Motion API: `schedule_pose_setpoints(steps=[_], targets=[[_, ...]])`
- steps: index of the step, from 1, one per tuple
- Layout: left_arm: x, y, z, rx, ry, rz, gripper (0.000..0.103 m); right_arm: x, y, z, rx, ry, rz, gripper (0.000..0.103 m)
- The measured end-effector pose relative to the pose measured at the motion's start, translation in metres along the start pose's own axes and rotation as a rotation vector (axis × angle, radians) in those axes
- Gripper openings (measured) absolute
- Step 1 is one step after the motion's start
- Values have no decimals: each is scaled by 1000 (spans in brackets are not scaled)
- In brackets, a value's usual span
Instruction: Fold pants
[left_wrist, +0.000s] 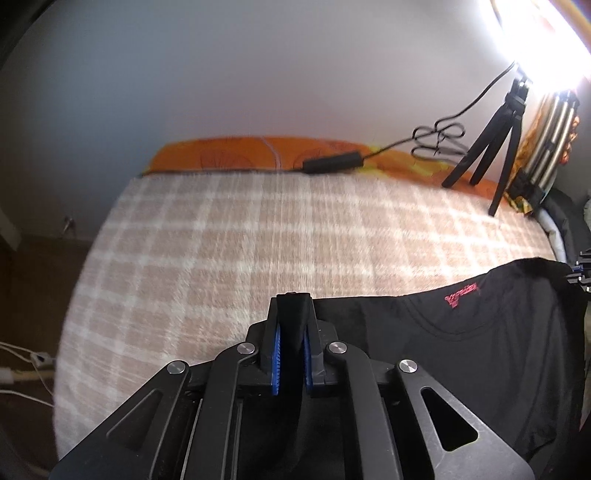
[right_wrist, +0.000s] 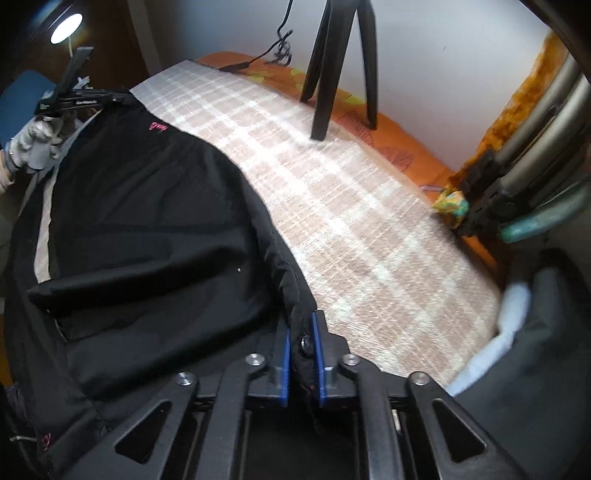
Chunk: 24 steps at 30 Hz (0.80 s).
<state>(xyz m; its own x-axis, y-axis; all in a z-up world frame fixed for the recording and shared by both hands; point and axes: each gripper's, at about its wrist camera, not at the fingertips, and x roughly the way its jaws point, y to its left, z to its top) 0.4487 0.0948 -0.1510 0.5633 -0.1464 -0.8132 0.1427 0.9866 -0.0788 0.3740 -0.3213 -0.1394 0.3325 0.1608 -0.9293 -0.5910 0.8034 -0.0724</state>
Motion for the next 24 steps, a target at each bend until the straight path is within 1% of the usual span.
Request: schedule_pose_setpoints(steps=[3, 6, 10, 13, 16, 18, 21, 24], targets=[[-17, 2, 12, 10, -35, 9, 8, -17, 1, 4, 27, -45, -54, 7], [-46, 4, 27, 5, -102, 2, 7, -43, 0, 7, 55, -99, -79, 7], [-82, 5, 43, 30, -175, 7, 7, -88, 13, 7, 43, -179, -107, 7], [-108, 5, 49, 45, -216, 11, 7, -117, 28, 2, 23, -220, -120, 7], [-134, 4, 45, 71, -245, 20, 7, -144, 50, -6, -10, -253, -129, 7], [-151, 2, 36, 97, -262, 33, 7, -158, 66, -12, -35, -268, -142, 7], [-167, 4, 22, 95, -272, 31, 7, -177, 87, -21, -63, -283, -145, 7], [-180, 6, 2, 88, -278, 33, 7, -191, 107, -26, -83, -296, -146, 7]])
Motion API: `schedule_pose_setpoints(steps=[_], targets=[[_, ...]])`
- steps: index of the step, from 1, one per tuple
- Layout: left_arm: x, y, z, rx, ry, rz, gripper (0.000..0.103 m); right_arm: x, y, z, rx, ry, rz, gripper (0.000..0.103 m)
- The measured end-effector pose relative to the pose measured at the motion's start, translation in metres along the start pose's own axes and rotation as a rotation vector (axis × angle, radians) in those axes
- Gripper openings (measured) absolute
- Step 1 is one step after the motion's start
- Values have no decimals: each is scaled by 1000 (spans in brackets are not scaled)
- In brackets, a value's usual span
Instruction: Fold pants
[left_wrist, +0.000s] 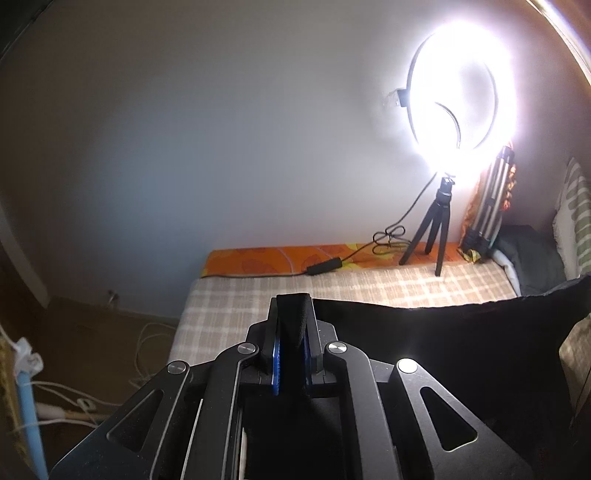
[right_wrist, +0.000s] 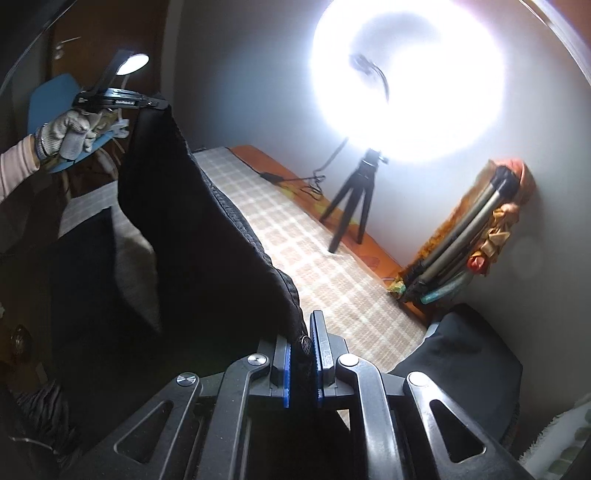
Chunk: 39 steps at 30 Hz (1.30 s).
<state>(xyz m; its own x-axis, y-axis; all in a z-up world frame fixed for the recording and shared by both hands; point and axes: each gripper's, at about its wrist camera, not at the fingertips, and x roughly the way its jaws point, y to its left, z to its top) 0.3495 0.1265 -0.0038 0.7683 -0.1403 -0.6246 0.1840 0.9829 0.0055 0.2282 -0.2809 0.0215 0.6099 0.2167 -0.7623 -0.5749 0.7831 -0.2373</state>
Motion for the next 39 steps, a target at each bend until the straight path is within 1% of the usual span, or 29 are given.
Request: schedule_pose_setpoints(steps=[4, 8, 12, 15, 20, 22, 27, 31, 35, 38, 39], targets=[[-20, 2, -22, -12, -2, -4, 7, -19, 25, -3, -17, -16, 6, 7], [-39, 2, -52, -7, -8, -4, 7, -38, 57, -14, -33, -22, 30, 7], [-57, 5, -89, -37, -2, -26, 7, -51, 87, -41, -29, -22, 77, 7], [-69, 2, -122, -41, 9, -26, 7, -54, 111, -64, -32, -4, 109, 7], [-85, -2, -181, -58, 52, -29, 7, -50, 145, -100, -41, 63, 170, 7], [-89, -1, -204, -78, 70, -40, 7, -45, 150, -110, -35, 89, 190, 7], [-88, -3, -249, -120, 125, -45, 8, -31, 168, -133, -30, 153, 231, 7], [-88, -3, -272, -158, 144, -44, 10, -17, 177, -146, -48, 199, 240, 7], [-91, -3, -289, -169, 159, -30, 12, -9, 185, -153, -77, 225, 230, 7], [-94, -1, -300, -184, 169, -22, 13, -3, 188, -156, -72, 235, 232, 7], [-94, -1, -302, -189, 172, -20, 15, 0, 189, -158, -67, 240, 234, 7]])
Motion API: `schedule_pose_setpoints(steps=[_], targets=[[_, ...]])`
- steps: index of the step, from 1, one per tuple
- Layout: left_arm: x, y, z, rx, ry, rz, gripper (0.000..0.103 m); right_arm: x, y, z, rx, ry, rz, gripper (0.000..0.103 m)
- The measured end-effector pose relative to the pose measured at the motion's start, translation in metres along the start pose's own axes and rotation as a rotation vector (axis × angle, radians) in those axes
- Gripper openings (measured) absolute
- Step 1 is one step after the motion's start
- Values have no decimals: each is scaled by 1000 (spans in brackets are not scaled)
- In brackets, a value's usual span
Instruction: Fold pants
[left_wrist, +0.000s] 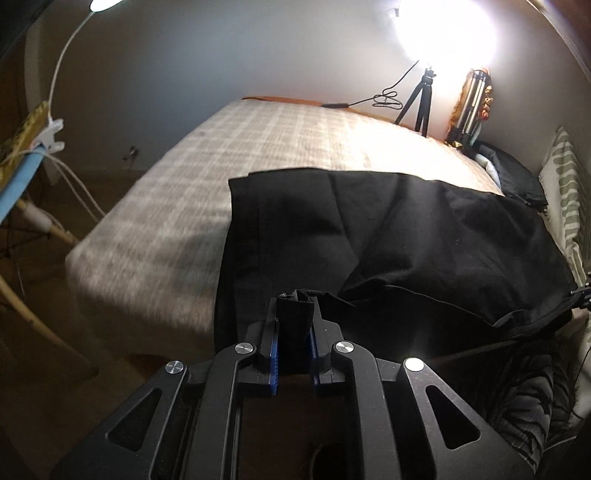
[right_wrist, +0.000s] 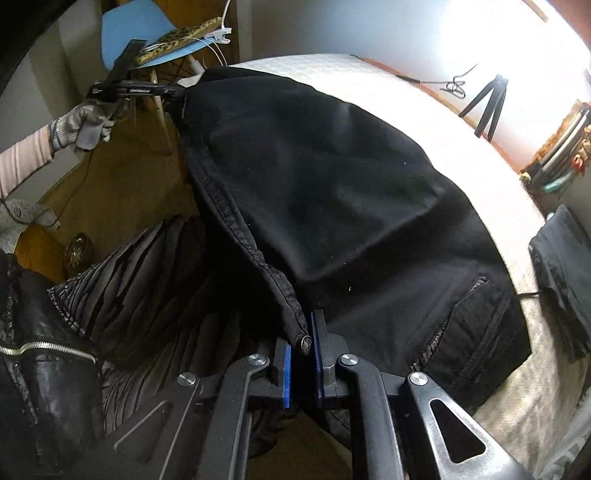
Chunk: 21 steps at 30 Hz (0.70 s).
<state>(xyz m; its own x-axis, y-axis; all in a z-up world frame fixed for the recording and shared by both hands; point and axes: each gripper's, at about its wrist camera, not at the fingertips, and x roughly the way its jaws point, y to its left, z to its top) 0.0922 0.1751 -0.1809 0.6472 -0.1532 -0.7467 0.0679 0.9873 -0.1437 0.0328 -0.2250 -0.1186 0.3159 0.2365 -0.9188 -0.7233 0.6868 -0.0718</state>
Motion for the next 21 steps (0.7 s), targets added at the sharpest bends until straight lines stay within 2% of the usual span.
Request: schedule_pose_setpoints(steps=[4, 6, 7, 11, 13, 16, 18, 19, 21], targets=[[-3, 5, -5, -26, 13, 16, 27, 15, -2, 0, 16, 35, 11, 8], [-7, 10, -8, -60, 14, 14, 42, 13, -4, 1, 28, 38, 31, 11], [-9, 15, -11, -92, 19, 14, 45, 11, -9, 3, 37, 33, 45, 15], [-16, 29, -22, -193, 38, -32, 46, -4, -16, 14, 64, -6, 100, 36], [-20, 30, -25, -226, 53, -41, 46, -13, -18, 23, 64, -40, 120, 38], [-27, 25, -24, -221, 54, -24, 46, -24, -20, 42, 47, -86, 132, 40], [-31, 19, -20, -206, 49, -4, 46, -25, -21, 54, 37, -108, 129, 46], [-33, 16, -19, -192, 46, 6, 46, -26, -23, 62, 35, -122, 131, 52], [-36, 9, -16, -159, 41, 29, 48, -28, -22, 67, 26, -138, 132, 54]])
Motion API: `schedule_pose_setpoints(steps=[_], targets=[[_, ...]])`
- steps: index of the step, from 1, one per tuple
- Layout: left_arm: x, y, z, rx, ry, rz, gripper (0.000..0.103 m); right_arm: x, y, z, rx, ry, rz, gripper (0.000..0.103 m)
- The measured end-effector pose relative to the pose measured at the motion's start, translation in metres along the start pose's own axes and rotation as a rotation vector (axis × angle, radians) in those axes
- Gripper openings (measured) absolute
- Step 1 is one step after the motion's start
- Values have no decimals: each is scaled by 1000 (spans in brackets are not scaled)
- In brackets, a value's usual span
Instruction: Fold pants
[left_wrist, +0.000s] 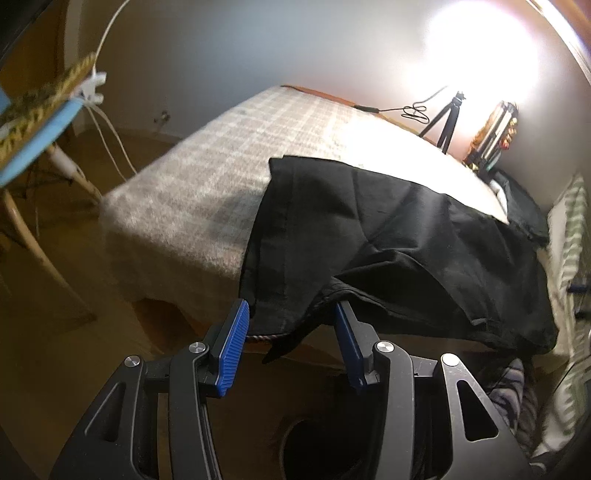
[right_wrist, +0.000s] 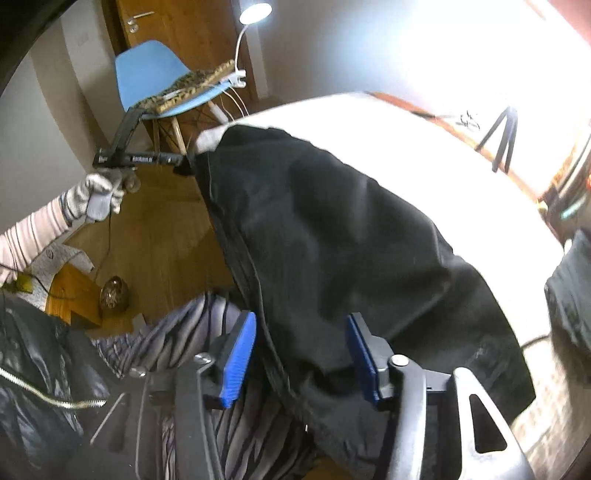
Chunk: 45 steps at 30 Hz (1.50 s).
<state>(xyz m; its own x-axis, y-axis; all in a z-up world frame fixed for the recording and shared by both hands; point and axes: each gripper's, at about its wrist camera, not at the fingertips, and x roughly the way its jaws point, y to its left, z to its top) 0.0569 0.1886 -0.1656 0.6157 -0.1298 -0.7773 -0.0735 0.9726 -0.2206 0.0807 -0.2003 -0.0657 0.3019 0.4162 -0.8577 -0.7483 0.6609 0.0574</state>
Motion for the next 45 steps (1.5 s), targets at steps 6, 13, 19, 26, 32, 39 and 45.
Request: schedule_pose_setpoints(steps=[6, 13, 19, 26, 32, 39, 45], targets=[[-7, -11, 0, 6, -25, -5, 58, 8, 2, 37, -54, -31, 4, 57], [-9, -8, -9, -96, -23, -65, 58, 42, -1, 105, -85, -64, 72, 57], [-7, -6, -20, -217, -20, -124, 58, 93, -6, 179, -86, -61, 181, 57], [3, 0, -21, -355, -22, -190, 58, 170, 0, 255, -109, -1, 290, 57], [5, 6, -17, -438, -33, -257, 59, 239, 17, 293, -160, 57, 349, 56], [29, 10, -14, -484, -14, -252, 52, 295, 42, 306, -215, 125, 365, 40], [29, 3, -7, -422, -45, -200, 7, 287, 60, 297, -285, 95, 360, 0]])
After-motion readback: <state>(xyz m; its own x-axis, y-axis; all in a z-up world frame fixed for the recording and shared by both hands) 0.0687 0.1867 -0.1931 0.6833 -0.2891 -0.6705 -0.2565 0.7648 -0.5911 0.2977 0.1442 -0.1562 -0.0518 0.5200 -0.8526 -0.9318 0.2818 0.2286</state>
